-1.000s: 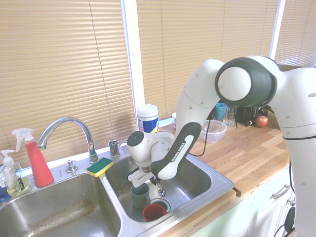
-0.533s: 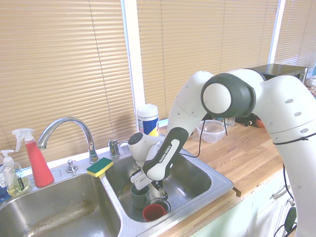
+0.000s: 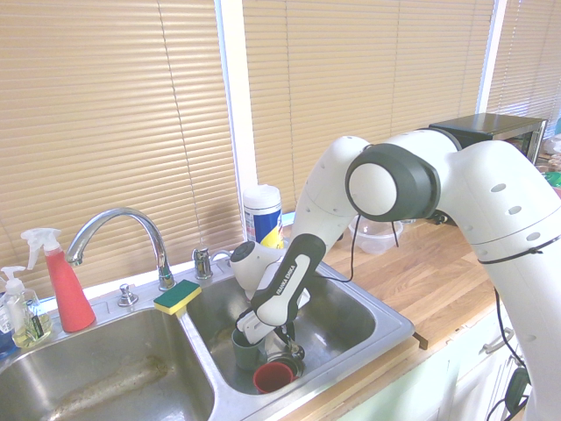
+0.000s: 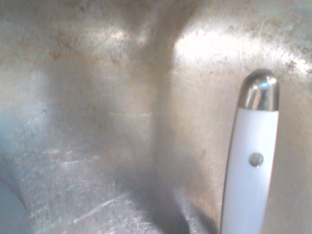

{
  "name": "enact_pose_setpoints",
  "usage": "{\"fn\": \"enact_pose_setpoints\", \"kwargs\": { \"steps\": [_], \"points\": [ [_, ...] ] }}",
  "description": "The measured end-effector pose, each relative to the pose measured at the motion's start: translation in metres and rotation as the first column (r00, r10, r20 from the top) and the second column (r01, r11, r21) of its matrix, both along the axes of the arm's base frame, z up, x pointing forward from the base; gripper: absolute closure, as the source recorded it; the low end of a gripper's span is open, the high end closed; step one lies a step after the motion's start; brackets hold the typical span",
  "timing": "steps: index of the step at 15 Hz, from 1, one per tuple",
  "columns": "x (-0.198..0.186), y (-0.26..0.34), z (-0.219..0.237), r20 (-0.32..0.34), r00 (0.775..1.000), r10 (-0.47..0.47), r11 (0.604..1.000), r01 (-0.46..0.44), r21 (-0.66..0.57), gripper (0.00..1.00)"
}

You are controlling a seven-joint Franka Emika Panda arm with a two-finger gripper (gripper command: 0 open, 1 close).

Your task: Put the spoon into the sink

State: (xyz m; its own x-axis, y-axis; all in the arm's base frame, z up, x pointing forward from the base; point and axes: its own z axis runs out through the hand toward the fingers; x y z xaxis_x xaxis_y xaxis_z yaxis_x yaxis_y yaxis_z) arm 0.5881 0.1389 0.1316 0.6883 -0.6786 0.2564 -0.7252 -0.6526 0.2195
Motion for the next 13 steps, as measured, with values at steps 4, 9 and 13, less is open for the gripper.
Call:
{"fn": "enact_pose_setpoints", "kwargs": {
  "steps": [4, 9, 13],
  "points": [
    [0.001, -0.002, 0.0, -0.002, 1.0, -0.001, 1.0, 0.001, -0.005, 0.0],
    [0.001, -0.001, 0.001, 0.0, 1.0, 0.003, 1.0, -0.003, -0.01, 0.0],
    [-0.007, 0.007, 0.025, 0.076, 0.996, 0.049, 0.999, -0.048, -0.019, 0.0]
  ]
}}
